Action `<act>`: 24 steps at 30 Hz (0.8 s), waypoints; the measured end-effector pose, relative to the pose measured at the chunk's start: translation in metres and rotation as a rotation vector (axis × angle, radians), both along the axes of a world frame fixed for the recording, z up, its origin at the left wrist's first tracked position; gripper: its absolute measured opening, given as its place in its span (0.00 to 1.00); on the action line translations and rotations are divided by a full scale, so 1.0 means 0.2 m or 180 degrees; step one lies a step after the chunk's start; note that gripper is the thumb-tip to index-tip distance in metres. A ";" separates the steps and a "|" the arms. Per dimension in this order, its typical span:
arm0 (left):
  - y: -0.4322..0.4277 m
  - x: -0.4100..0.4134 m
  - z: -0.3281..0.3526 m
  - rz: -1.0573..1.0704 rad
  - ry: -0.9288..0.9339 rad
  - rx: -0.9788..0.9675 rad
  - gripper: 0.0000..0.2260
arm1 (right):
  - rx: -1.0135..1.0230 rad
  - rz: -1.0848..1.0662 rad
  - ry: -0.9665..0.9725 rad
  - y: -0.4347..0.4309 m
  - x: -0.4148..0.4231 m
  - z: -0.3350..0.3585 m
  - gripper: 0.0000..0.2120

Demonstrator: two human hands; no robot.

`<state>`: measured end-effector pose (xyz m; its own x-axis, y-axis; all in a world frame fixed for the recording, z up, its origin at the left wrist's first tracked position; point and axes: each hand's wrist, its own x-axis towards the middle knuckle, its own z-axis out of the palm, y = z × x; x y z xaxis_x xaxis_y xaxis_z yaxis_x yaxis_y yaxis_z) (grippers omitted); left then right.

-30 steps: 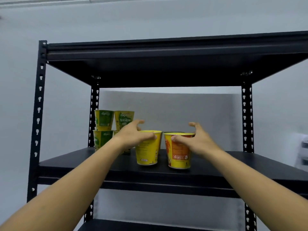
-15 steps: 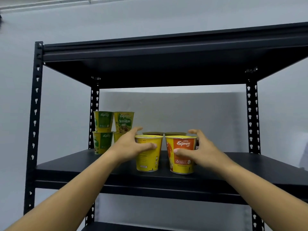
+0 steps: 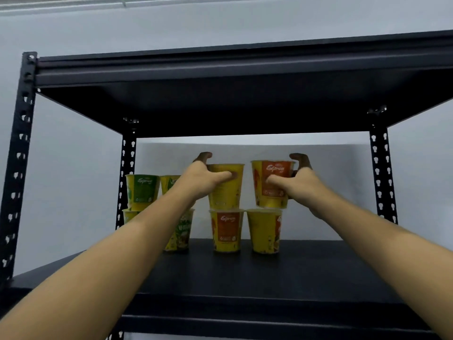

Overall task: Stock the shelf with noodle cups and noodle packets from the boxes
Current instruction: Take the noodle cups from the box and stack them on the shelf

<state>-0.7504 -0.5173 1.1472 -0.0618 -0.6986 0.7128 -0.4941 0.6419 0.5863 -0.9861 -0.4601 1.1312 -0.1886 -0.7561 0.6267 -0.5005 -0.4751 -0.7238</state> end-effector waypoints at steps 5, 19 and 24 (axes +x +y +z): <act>-0.22 -0.05 0.08 0.0048 0.0135 0.0064 0.44 | -0.0005 -0.0270 0.0156 -0.19 0.00 0.07 0.39; -0.36 -0.10 0.02 0.0110 -0.0171 0.0240 0.45 | 0.0341 -0.0248 0.0234 -0.34 0.02 0.01 0.48; -0.37 -0.09 0.00 0.0108 -0.0176 0.0301 0.45 | 0.0423 -0.0188 0.0328 -0.35 0.01 -0.01 0.47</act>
